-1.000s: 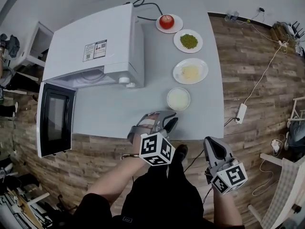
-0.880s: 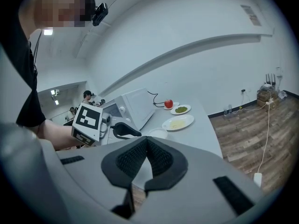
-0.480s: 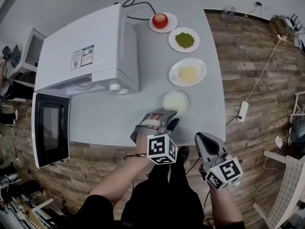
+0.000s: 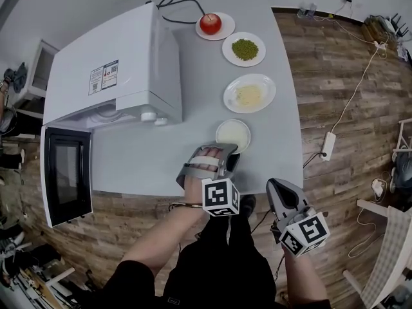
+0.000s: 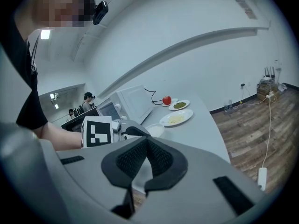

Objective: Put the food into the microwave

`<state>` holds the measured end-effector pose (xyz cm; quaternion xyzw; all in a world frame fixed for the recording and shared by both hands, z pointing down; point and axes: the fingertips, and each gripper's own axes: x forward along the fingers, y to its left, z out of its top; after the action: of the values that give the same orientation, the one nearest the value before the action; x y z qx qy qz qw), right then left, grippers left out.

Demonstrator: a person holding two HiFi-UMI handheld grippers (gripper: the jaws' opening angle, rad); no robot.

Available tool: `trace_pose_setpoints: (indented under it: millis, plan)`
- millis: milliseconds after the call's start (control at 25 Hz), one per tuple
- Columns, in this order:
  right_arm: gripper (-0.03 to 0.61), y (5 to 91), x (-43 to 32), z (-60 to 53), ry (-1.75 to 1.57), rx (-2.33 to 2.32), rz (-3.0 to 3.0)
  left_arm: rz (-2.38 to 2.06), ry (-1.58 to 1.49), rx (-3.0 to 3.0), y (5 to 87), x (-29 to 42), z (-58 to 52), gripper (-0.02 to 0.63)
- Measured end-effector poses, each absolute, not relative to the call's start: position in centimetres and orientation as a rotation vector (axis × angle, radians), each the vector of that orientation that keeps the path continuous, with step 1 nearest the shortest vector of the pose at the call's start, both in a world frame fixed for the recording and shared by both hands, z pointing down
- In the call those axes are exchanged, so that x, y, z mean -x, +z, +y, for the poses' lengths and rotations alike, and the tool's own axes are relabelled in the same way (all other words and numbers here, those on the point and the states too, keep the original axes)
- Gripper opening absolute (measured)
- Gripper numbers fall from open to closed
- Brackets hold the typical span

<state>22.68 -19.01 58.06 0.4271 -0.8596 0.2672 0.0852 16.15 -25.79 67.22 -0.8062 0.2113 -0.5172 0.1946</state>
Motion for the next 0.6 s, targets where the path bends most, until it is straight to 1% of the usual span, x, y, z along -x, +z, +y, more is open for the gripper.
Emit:
trace_pose_setpoints:
  millis: [120,200,320,600]
  plan:
    - [0.014,57.9,-23.09,-18.91,0.803,-1.286,-2.558,0.568,-1.473,2.178,67.43,-16.13,-25.62,0.112]
    - [0.014,57.79,-23.22,-18.87,0.803,-1.284,-2.564,0.567,-1.479,2.167,67.51,-16.14,-25.56,0.097]
    - [0.014,57.68,-23.45,-18.76,0.806,-1.281,-2.57,0.574,-1.487,2.178,67.5,-16.2,-25.5,0.08]
    - [0.014,57.69,-23.74,-18.36,0.82,-1.265,-2.574,0.584,-1.492,2.253,66.95,-16.34,-25.3,0.064]
